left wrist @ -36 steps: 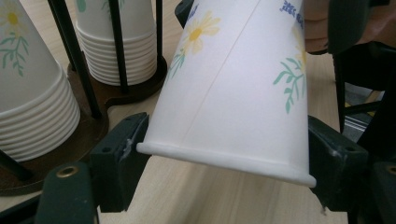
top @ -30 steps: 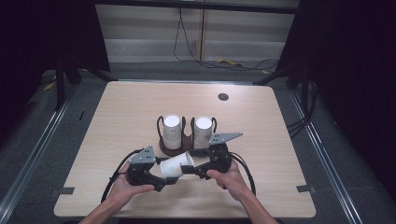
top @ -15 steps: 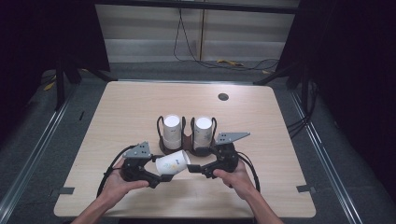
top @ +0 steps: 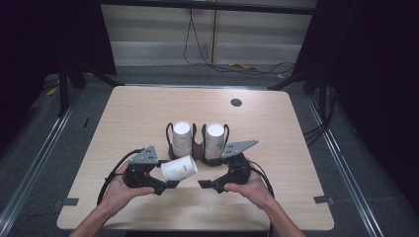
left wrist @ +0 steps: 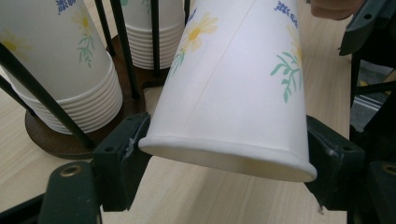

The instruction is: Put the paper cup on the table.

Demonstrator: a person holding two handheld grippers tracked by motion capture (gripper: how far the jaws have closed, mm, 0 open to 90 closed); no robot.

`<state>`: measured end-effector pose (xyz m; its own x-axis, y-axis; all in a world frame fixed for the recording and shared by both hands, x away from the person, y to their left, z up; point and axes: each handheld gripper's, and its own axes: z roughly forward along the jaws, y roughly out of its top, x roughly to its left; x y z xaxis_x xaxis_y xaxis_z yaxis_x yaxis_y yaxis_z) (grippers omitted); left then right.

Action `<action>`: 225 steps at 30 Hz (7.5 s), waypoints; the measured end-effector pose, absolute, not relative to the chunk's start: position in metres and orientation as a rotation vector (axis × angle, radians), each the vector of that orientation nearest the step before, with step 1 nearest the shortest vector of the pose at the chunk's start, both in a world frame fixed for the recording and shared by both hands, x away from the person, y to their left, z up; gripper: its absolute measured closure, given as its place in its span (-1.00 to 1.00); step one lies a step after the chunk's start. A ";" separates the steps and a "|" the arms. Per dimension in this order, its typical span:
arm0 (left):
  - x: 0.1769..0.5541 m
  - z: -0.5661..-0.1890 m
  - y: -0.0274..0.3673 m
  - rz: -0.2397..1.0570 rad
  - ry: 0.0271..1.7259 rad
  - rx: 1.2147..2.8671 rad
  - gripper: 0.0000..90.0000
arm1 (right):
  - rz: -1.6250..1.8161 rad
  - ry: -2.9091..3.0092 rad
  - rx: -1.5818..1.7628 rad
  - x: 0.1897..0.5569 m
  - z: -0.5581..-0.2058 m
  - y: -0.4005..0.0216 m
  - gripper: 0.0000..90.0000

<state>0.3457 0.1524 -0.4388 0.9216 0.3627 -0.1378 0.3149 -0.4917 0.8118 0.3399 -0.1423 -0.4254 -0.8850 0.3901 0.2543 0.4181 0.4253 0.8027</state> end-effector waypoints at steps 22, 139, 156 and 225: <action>0.339 -0.449 0.127 0.031 0.363 2.315 -0.45 | -1.150 -2.860 -0.510 0.343 -0.417 -0.125 -0.54; 0.341 -0.437 0.152 0.013 0.539 1.901 -0.65 | -1.623 -2.658 -0.728 0.329 -0.441 -0.141 -0.17; 0.343 -0.433 0.148 0.003 0.569 1.843 -0.65 | -1.666 -2.639 -0.732 0.329 -0.440 -0.140 -0.17; 0.347 -0.435 0.130 -0.136 0.466 1.836 -0.46 | -1.567 -2.646 -0.592 0.333 -0.450 -0.120 -0.57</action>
<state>0.3472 0.1296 -0.4348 0.9137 0.2456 -0.3237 0.3813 -0.2433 0.8919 0.3331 -0.1199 -0.4496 -0.9286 0.3144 0.1972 0.3240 0.4278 0.8438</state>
